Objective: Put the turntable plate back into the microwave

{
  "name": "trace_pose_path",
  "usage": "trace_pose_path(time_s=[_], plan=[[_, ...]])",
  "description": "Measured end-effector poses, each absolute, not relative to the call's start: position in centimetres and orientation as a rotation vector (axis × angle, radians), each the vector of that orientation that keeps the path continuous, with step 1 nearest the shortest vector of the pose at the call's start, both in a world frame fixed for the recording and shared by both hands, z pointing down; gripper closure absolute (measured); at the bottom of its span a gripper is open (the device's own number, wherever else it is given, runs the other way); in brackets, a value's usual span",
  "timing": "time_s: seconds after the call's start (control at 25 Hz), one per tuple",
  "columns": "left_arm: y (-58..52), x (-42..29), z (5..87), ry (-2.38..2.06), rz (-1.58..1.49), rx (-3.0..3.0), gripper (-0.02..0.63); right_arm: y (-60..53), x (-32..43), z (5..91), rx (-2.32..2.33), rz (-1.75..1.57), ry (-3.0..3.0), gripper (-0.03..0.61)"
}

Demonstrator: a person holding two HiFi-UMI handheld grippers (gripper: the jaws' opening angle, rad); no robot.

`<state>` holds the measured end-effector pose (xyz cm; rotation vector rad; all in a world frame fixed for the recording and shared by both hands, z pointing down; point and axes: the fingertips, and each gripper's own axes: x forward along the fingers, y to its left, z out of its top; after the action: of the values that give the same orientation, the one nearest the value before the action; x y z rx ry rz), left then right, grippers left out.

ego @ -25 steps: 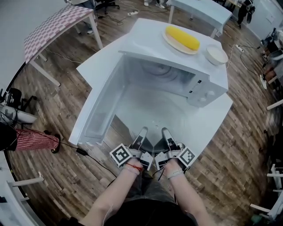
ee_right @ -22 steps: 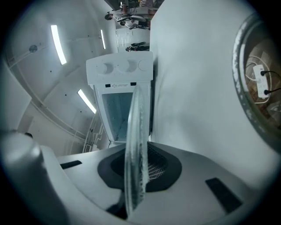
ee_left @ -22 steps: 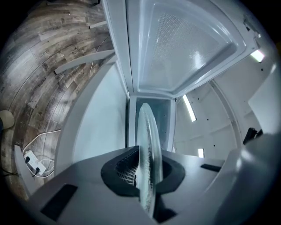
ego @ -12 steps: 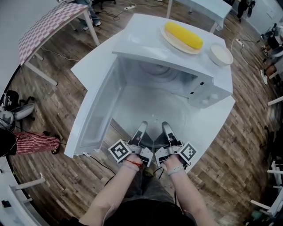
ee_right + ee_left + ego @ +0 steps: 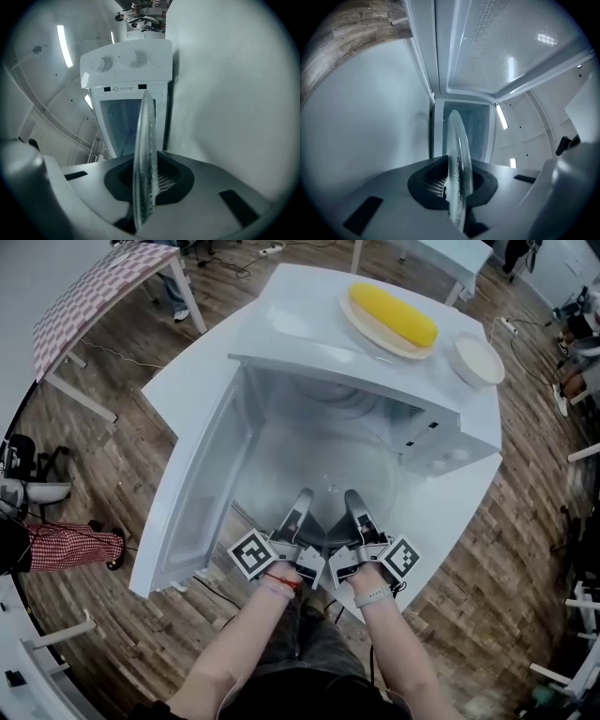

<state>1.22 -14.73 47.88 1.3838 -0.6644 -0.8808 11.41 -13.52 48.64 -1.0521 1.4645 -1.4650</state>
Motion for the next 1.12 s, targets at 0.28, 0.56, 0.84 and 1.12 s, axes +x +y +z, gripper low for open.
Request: trace_pose_path(time_s=[0.28,0.56,0.84,1.12], plan=[[-16.6,1.3,48.5,-0.663,-0.87,1.392,0.583,-15.4,11.7,49.1,-1.067,-1.457,1.468,0.537],[-18.4,1.8,49.0,-0.654,-0.884,1.37,0.583,-17.1,12.1,49.5,-1.065,-1.454,1.469,0.537],[-19.9,1.3,49.0,-0.657,-0.889,1.371,0.582,-18.6,11.7,49.6,-1.06,-1.453,1.465,0.537],[-20.8,1.1,49.0,-0.653,-0.888,1.363,0.581,-19.5,11.5,49.6,-1.055,-1.455,1.448,0.537]])
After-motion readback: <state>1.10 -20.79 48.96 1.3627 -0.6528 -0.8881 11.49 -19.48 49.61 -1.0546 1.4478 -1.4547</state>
